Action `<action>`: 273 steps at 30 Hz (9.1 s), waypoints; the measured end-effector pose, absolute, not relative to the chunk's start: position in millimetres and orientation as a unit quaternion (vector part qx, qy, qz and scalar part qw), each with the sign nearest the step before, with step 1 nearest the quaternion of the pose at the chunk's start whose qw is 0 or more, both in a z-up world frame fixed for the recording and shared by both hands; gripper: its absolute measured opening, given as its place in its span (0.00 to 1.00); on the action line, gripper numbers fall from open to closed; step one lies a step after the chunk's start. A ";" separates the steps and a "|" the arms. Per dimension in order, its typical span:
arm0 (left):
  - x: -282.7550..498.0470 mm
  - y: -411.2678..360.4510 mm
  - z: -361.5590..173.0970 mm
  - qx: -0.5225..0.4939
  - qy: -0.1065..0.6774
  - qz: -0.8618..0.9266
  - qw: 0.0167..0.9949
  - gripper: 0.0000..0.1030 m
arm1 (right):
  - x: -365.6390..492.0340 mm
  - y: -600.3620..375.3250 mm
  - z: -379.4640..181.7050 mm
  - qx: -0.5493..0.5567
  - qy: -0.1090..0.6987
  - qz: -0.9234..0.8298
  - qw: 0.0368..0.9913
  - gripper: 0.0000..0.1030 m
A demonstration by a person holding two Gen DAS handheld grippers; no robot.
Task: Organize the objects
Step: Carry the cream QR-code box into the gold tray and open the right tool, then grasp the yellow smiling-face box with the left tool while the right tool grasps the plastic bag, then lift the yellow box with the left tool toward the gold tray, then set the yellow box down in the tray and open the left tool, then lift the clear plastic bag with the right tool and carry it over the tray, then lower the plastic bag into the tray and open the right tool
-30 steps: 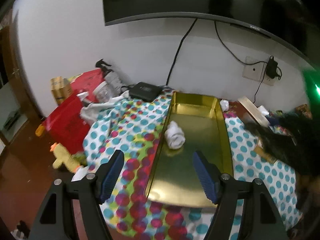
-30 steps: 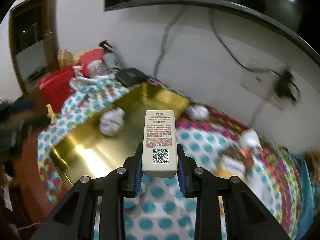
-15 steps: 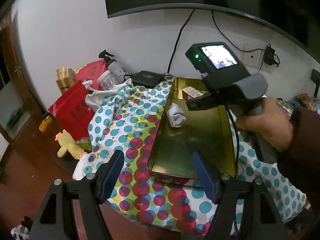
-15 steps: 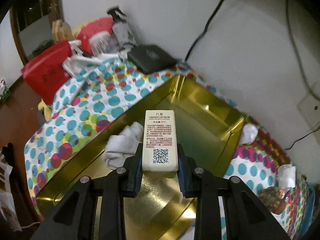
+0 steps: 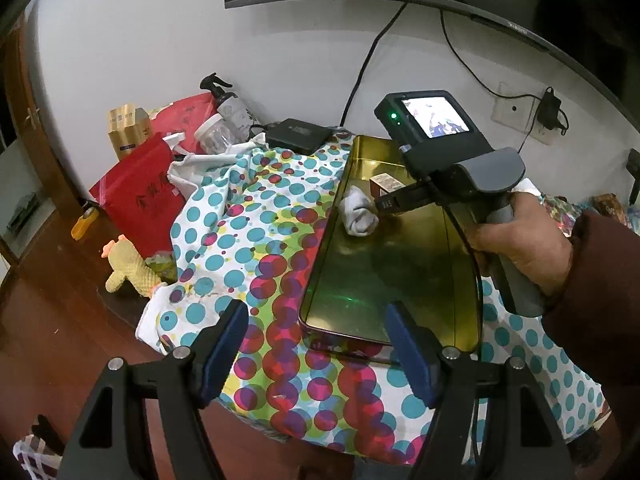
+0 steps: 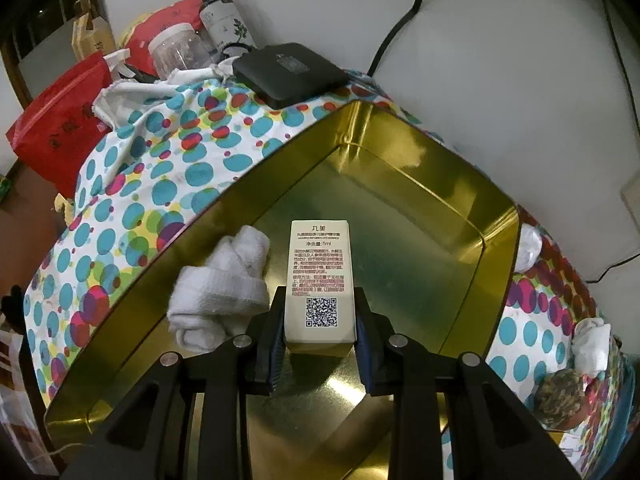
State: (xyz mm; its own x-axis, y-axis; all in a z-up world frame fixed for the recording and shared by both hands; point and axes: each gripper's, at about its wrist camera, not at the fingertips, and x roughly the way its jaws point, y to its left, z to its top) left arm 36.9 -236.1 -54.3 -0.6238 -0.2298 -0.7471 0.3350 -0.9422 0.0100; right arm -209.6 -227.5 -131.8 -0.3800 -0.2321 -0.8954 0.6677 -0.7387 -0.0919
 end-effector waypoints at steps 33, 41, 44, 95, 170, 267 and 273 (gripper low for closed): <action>-51.1 -140.1 -28.0 0.409 0.028 -0.911 0.049 0.71 | -164.1 -51.7 -47.9 0.400 0.166 -0.866 0.250 0.48; -96.2 -82.7 -39.4 0.427 0.015 -0.904 0.018 0.71 | -158.4 77.0 -71.0 0.425 0.145 -0.880 0.157 0.50; -108.9 -66.4 -47.6 0.436 0.000 -0.900 0.025 0.71 | -158.9 105.1 -86.0 0.438 0.129 -0.877 0.146 0.50; -199.8 28.5 -111.0 0.500 -0.067 -0.862 0.054 0.71 | -170.7 135.0 -156.8 0.430 0.083 -0.891 0.121 0.36; -93.7 -166.6 -70.6 0.472 -0.013 -0.863 0.179 0.53 | -171.2 130.9 -154.7 0.429 0.095 -0.892 0.102 0.42; 87.6 -297.2 -77.6 0.422 0.189 -0.860 0.215 0.64 | -125.2 -154.9 -66.9 0.399 0.159 -0.835 0.344 0.33; 93.9 -308.7 -85.5 0.429 0.196 -0.854 0.219 0.67 | -129.7 -175.7 -96.9 0.424 0.175 -0.822 0.336 0.33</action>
